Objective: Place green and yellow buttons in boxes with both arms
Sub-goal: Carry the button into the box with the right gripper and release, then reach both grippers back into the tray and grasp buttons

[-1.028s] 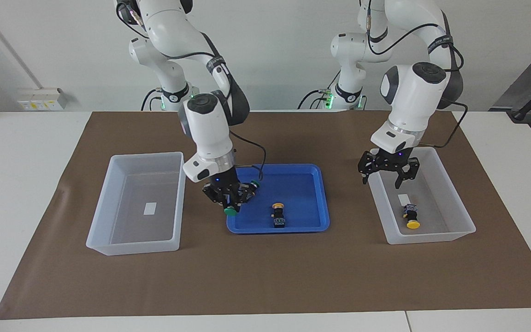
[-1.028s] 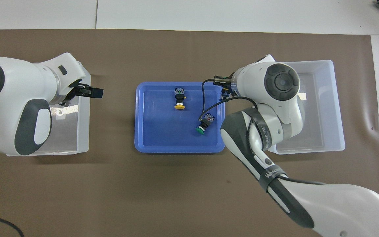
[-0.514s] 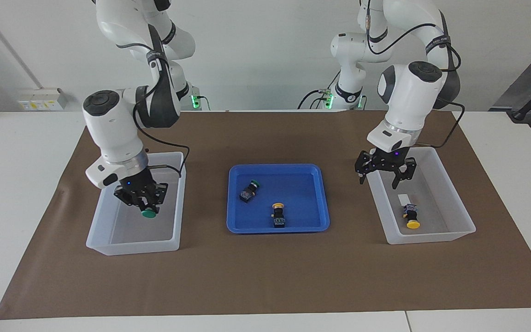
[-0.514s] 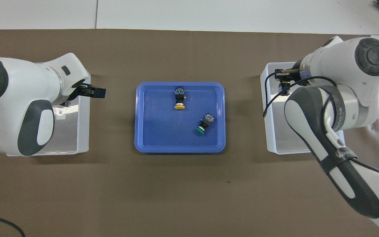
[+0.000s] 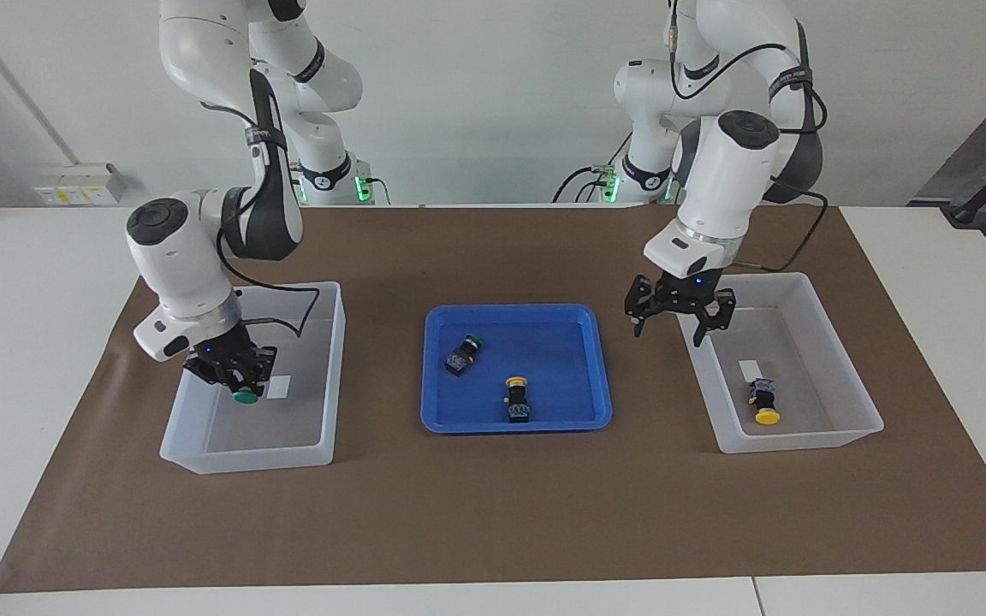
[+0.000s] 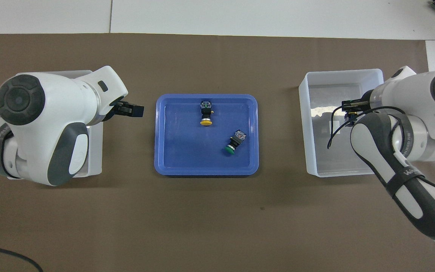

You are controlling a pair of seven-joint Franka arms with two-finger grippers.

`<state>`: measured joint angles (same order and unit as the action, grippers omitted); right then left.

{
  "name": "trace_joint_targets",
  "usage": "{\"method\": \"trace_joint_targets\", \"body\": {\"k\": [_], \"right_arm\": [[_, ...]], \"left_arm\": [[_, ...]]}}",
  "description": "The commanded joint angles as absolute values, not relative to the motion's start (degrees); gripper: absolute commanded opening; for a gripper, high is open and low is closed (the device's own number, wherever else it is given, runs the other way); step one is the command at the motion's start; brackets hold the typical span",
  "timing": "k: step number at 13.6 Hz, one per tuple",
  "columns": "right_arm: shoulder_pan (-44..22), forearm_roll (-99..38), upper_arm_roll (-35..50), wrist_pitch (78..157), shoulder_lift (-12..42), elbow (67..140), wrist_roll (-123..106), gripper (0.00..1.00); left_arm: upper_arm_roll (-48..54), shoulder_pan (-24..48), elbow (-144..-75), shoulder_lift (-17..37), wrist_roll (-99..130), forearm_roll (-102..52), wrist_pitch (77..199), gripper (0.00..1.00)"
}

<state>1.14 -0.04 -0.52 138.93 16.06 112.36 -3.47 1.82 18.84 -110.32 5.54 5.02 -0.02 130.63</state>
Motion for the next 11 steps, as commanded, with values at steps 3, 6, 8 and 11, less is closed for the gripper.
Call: {"method": "trace_joint_targets", "body": {"k": [3,6,8,11], "right_arm": [[2.4,-1.1,0.1,141.2,16.3,113.2,-4.3,1.00],[1.4,-1.1,0.0,138.5,14.2,111.9,-1.1,1.00],[1.1,-1.1,0.3,132.4,13.3,108.3,5.9,1.00],[-1.2,-0.7,0.4,125.3,12.4,103.9,13.6,1.00]], "left_arm": [[1.0,26.4,-109.5,9.8,15.9,-0.4,135.1,1.00],[0.9,29.4,-104.0,17.6,21.3,-0.2,137.4,1.00],[0.8,31.6,-98.6,23.5,24.6,-0.2,137.5,1.00],[1.0,32.0,-94.2,29.0,25.4,-0.7,140.1,1.00]]}}
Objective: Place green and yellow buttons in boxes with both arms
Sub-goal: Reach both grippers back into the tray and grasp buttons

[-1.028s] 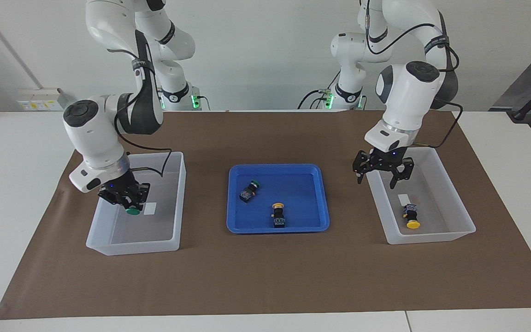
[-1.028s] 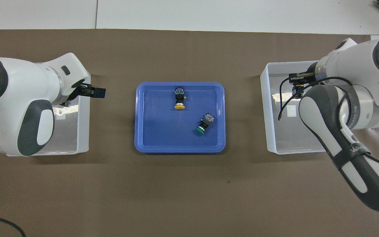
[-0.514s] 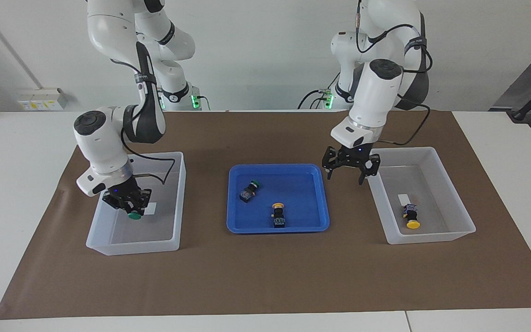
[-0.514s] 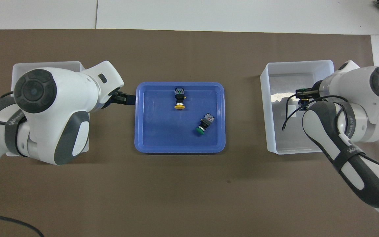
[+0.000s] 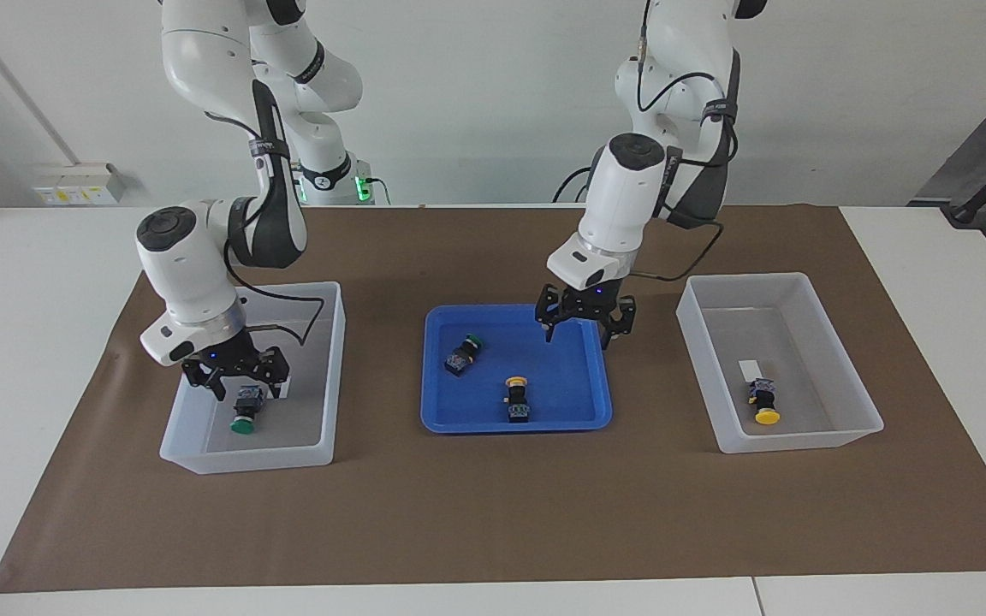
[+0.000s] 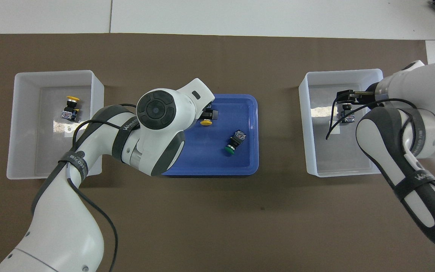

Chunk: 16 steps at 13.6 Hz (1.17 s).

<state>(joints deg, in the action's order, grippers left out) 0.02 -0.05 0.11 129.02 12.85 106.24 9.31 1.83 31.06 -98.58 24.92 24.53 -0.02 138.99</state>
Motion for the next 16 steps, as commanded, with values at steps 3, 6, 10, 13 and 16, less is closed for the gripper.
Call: {"method": "trace_joint_targets", "body": {"k": [3,6,10,13,16], "right_arm": [[-5.2,-0.2,0.4,123.8,11.8,103.6,25.0,1.00],[-9.5,-0.6,0.4,123.2,11.5,103.8,35.8,1.00],[-15.6,-1.1,0.6,124.4,12.2,104.5,51.3,1.00],[-17.2,-1.1,0.7,124.8,12.5,104.8,54.9,1.00],[-17.6,-1.2,0.7,125.5,12.4,105.4,54.9,1.00]], "left_arm": [[1.1,32.3,-94.9,29.9,25.2,-1.5,145.5,0.94],[1.1,32.6,-96.8,30.0,25.0,-1.6,146.3,0.91],[1.1,32.6,-101.1,29.6,24.8,-1.6,149.6,0.87],[1.1,32.7,-103.2,29.1,25.4,-1.7,150.7,0.74],[1.0,33.3,-102.0,29.1,28.2,-1.7,150.0,0.00]]}}
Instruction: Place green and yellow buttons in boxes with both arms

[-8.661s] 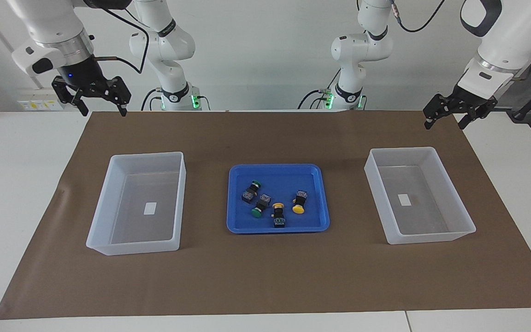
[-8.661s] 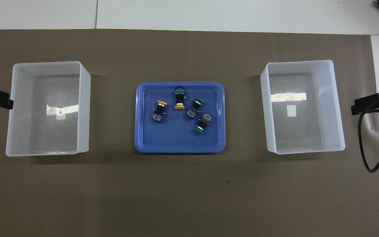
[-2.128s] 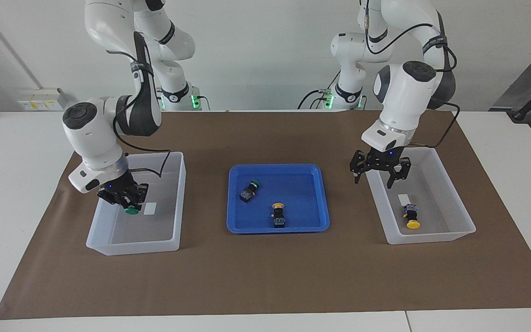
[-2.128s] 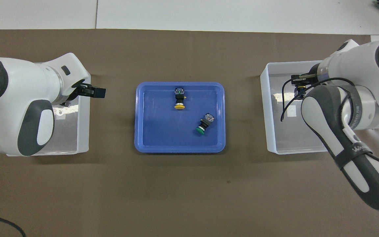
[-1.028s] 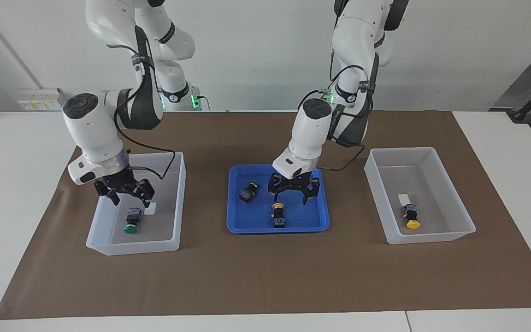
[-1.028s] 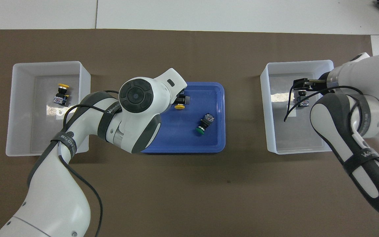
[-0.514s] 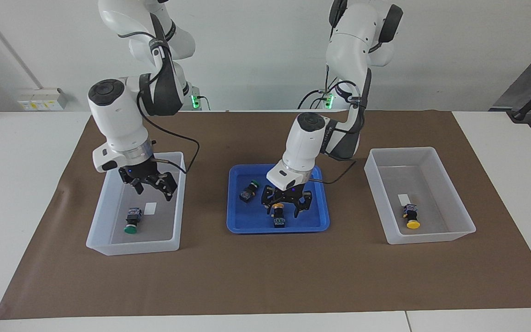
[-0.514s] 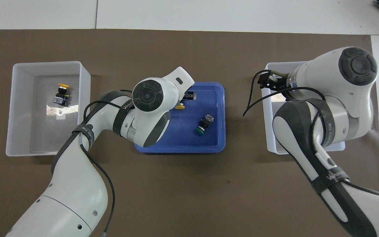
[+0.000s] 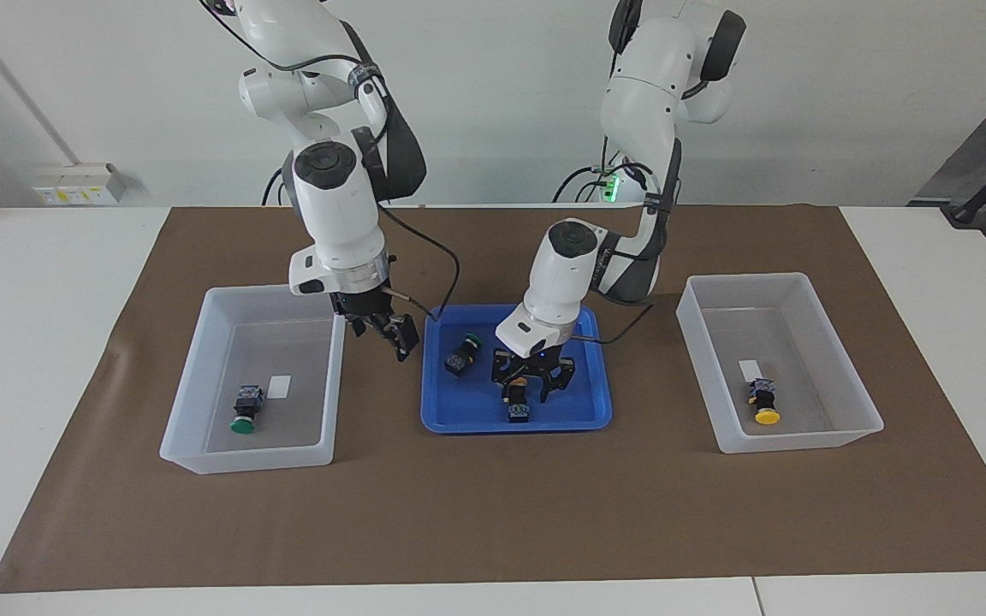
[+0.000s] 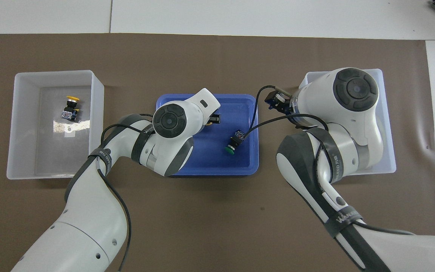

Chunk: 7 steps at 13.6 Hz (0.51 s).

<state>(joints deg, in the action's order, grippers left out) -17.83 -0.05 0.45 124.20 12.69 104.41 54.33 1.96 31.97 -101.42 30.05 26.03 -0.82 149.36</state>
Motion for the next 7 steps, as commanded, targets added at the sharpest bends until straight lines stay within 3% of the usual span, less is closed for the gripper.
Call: {"method": "trace_joint_targets", "body": {"k": [1,4,7], "right_arm": [[-17.6,-1.2,0.7,125.5,12.4,105.4,55.1,1.00],[-20.5,-1.3,0.9,127.2,13.6,105.4,60.4,1.00],[-23.3,-1.3,1.0,130.2,15.9,105.5,66.6,1.00]], "left_arm": [[0.8,33.4,-101.7,29.1,28.5,-1.5,149.9,0.00],[0.3,32.5,-102.7,24.9,28.6,-1.1,147.3,0.00],[-0.6,26.8,-108.3,12.5,25.6,-1.1,137.3,0.00]]}}
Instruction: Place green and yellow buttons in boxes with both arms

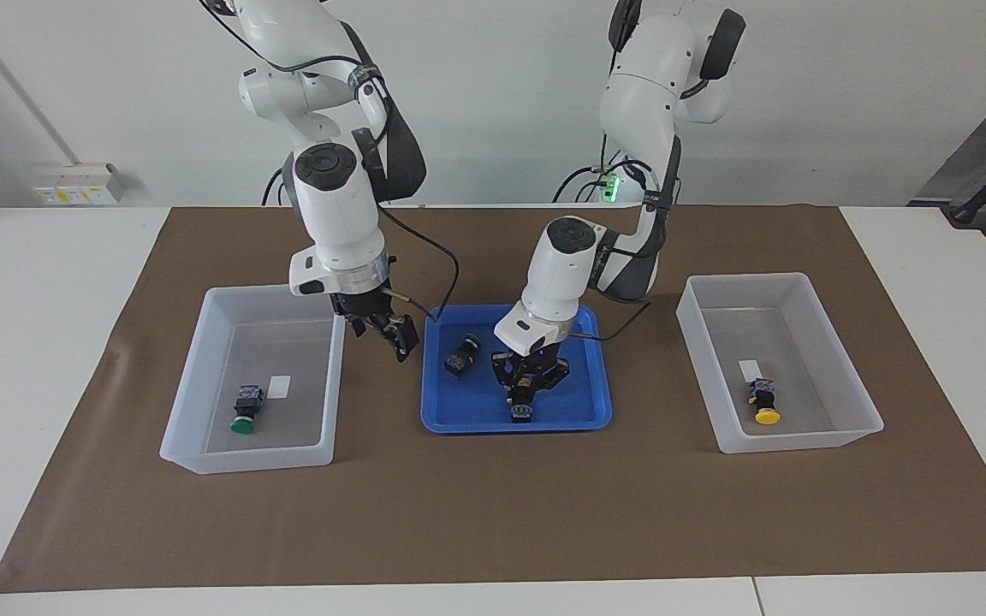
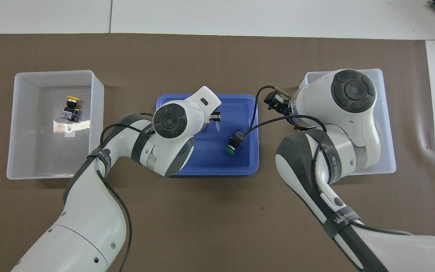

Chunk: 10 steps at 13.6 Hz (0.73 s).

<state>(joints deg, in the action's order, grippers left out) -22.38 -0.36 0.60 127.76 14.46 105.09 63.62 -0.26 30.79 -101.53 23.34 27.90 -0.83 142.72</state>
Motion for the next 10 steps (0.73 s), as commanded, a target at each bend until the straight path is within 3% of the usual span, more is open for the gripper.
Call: {"method": "trace_joint_targets", "body": {"k": [1,4,10], "right_arm": [[-23.5,-1.3,1.1,130.8,16.5,105.5,68.1,1.00],[-27.0,-1.5,1.2,134.3,19.5,105.8,74.9,1.00],[-28.5,-1.5,1.3,139.5,23.0,107.9,80.0,1.00]], "left_arm": [[-0.5,24.1,-110.3,9.3,22.3,-1.1,136.7,0.00],[-0.6,16.0,-112.1,5.0,17.9,-1.1,131.6,0.00],[-0.4,0.6,-116.3,4.6,1.8,-1.1,137.7,0.00]]}}
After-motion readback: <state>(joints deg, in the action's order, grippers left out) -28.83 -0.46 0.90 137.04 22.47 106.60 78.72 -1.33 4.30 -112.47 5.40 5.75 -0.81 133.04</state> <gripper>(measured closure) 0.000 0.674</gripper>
